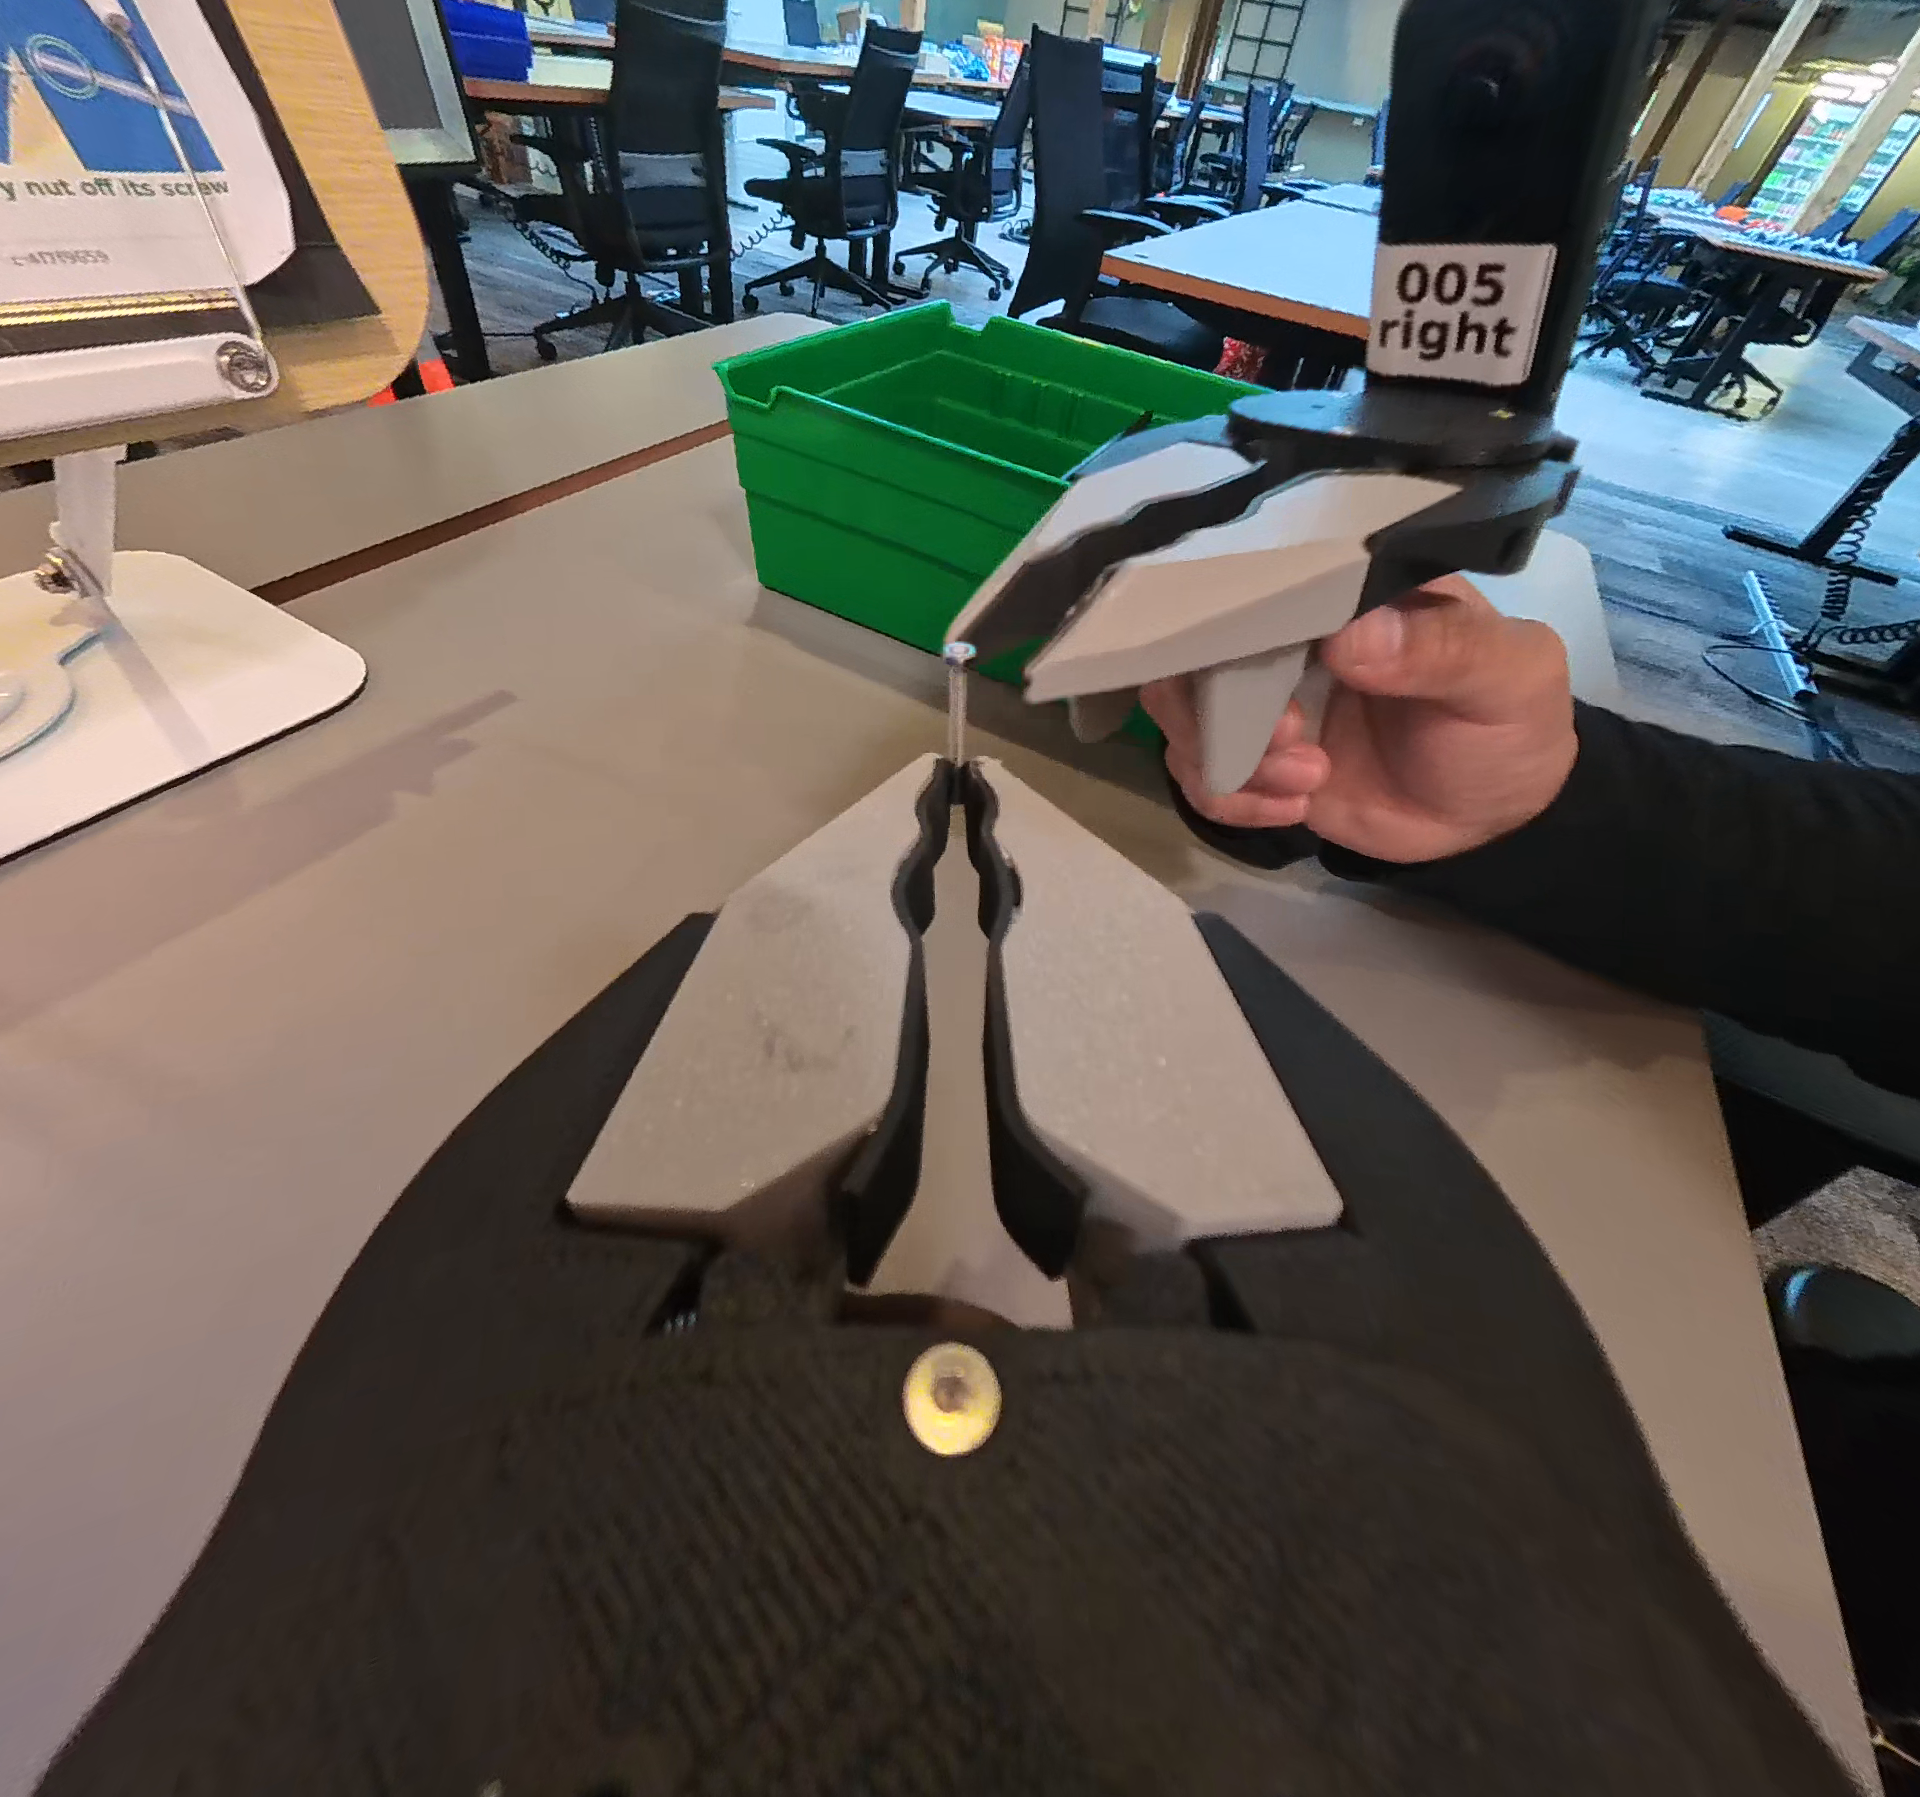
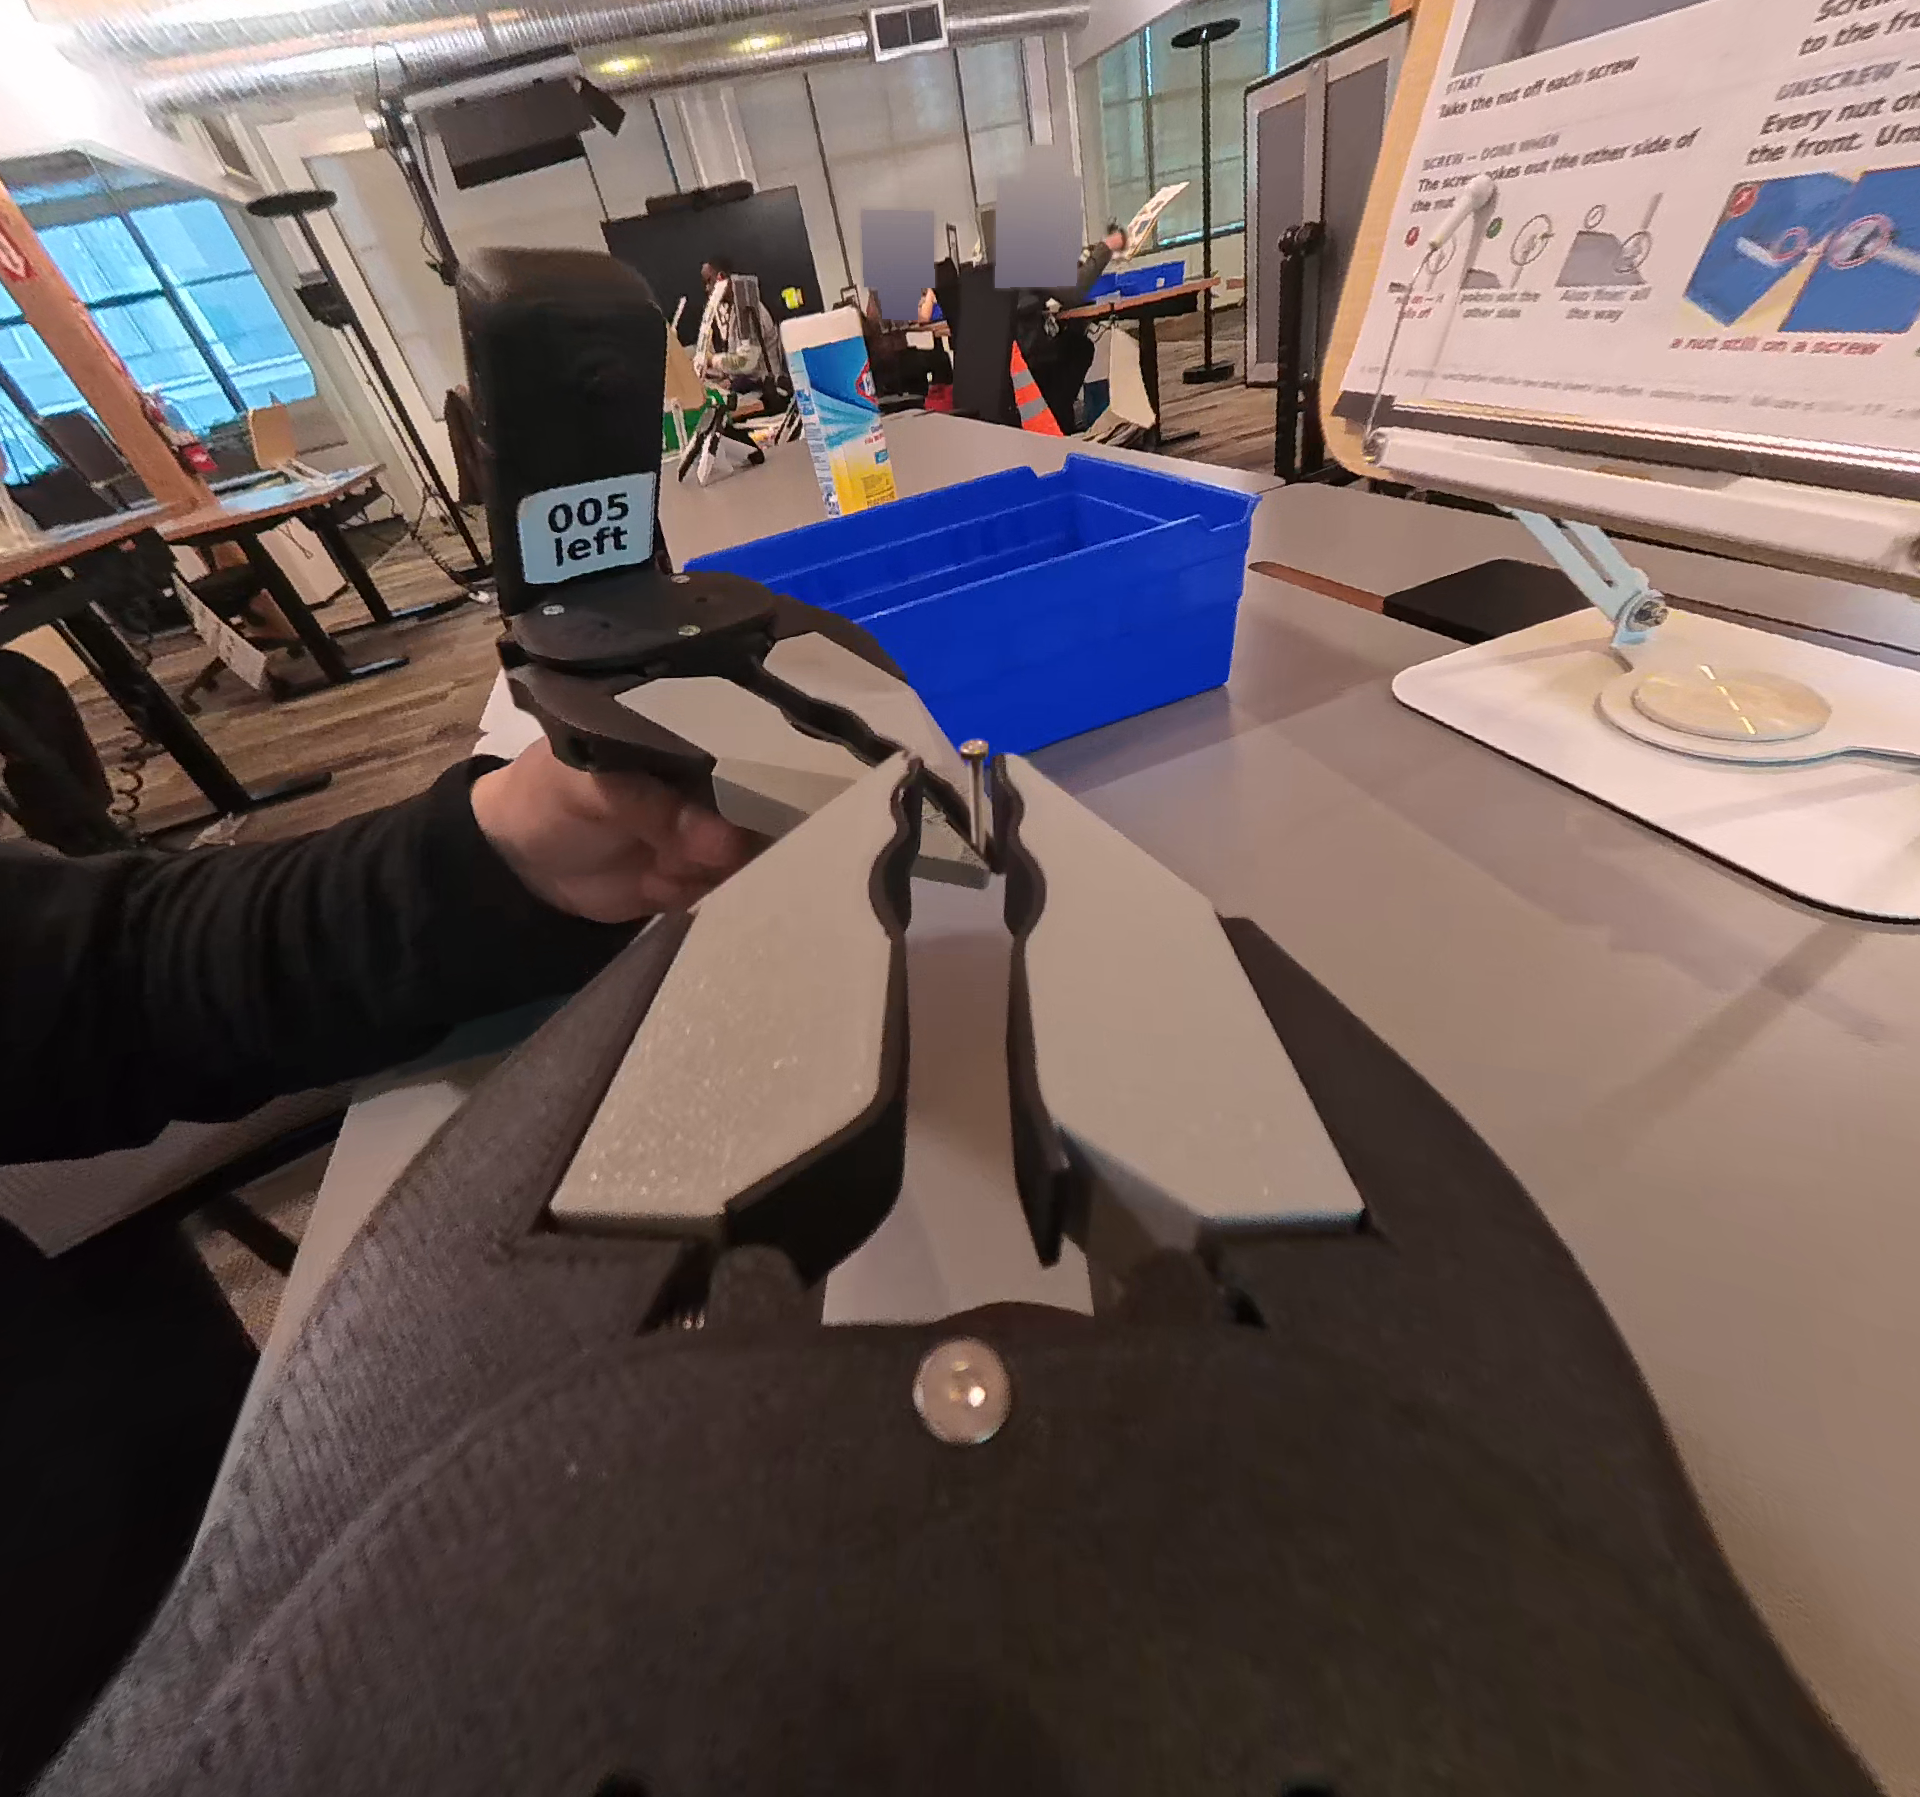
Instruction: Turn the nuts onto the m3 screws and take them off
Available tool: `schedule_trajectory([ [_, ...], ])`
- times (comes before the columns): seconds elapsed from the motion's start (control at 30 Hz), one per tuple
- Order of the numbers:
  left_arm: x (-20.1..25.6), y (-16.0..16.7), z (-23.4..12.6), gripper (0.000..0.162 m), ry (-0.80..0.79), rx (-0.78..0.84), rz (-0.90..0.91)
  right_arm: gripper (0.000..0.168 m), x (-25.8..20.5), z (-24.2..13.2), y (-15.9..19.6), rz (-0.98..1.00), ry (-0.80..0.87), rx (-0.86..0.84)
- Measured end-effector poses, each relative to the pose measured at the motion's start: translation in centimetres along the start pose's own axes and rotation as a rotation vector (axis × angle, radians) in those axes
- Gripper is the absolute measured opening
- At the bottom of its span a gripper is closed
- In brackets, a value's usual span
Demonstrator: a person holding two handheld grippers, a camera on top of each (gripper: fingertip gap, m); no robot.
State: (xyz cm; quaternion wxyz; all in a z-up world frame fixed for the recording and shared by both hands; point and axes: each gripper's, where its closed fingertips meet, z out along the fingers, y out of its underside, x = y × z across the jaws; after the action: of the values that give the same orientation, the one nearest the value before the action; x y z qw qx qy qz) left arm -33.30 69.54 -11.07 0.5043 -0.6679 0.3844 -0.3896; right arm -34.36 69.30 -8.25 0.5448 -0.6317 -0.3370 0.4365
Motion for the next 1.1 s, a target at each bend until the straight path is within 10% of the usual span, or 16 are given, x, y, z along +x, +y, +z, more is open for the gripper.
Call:
schedule_trajectory([
  [1.1,-0.1,0.0,0.0,0.0,-0.002,0.001,-0.003,0.01,-0.1,0.2,0.2,-0.025,0.006,-0.011],
])
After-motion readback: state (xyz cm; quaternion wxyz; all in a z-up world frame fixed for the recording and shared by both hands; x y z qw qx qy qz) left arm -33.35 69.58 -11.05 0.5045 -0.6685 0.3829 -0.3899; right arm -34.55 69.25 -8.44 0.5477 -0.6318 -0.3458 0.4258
